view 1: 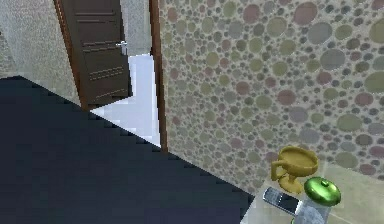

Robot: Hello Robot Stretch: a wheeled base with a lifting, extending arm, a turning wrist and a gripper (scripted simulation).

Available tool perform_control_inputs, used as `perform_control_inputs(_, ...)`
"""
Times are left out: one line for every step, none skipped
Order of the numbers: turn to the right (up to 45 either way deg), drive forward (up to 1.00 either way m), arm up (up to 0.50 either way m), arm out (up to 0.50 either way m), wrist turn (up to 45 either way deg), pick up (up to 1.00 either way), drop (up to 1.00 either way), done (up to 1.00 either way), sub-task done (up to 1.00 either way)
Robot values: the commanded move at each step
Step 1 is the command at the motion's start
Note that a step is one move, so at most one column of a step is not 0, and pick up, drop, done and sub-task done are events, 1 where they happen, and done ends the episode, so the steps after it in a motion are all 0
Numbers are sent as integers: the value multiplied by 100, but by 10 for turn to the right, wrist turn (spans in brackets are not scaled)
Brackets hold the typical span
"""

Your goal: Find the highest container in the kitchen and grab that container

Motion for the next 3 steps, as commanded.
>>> perform_control_inputs(0, 0, 0, 40, 0, 0, 0, 0, 0)
perform_control_inputs(0, 0, 0, 0, 450, 0, 0, 0, 0)
perform_control_inputs(0, 0, 0, 0, 450, 0, 0, 0, 0)
